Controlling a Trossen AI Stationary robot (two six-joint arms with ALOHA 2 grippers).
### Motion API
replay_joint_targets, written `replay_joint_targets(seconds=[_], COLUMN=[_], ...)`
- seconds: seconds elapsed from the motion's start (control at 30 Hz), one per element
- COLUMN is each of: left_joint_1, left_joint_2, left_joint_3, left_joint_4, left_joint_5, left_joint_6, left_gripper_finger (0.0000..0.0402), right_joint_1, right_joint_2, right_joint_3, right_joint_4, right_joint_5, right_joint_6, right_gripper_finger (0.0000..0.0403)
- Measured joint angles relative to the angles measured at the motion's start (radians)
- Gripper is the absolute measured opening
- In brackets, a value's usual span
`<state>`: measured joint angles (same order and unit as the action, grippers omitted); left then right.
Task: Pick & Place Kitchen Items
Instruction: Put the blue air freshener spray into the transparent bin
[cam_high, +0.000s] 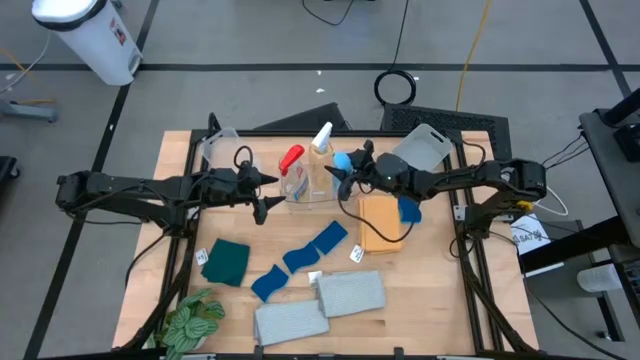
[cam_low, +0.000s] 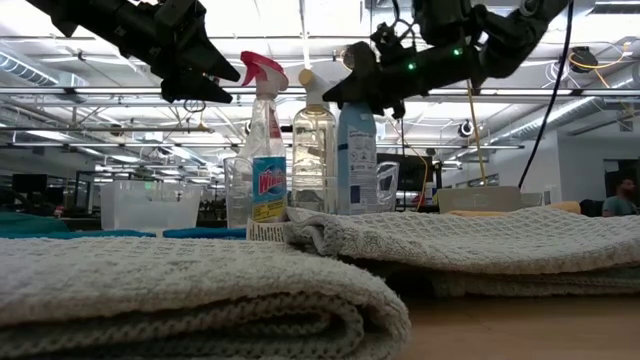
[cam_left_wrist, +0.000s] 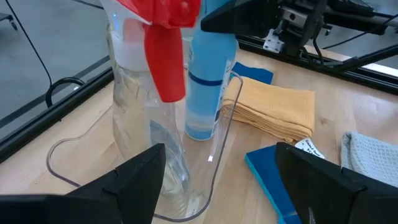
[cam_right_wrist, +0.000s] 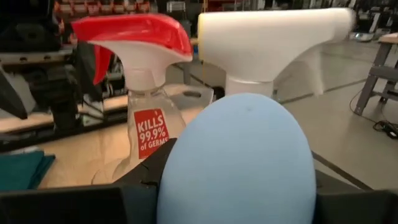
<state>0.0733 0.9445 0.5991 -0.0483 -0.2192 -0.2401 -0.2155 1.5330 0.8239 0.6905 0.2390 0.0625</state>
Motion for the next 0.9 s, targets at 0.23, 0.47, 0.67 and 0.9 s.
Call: replay_joint_targets(seconds=[0.23, 0.47, 0.67, 0.9], left_joint_1=[0.000, 0.000, 0.000, 0.000], left_joint_2=[0.000, 0.000, 0.000, 0.000], left_joint_3=[0.000, 0.000, 0.000, 0.000], left_joint_4=[0.000, 0.000, 0.000, 0.000], left_joint_5=[0.000, 0.000, 0.000, 0.000], left_joint_6=[0.000, 0.000, 0.000, 0.000], left_gripper_finger=[0.0308, 0.0308, 0.0308, 0.0308], right_joint_1=[0.001, 0.001, 0.001, 0.001], right_joint_2=[0.000, 0.001, 0.001, 0.003], right_joint_3=[-0.083, -0.091, -0.091, -0.092], right_joint_4=[0.164, 0.178, 0.177, 0.167], right_joint_5=[-0.002, -0.006, -0.007, -0.008], right_joint_6=[0.002, 0.003, 0.001, 0.003], right_gripper_finger=[0.0164, 0.0166, 0.0166, 0.0186])
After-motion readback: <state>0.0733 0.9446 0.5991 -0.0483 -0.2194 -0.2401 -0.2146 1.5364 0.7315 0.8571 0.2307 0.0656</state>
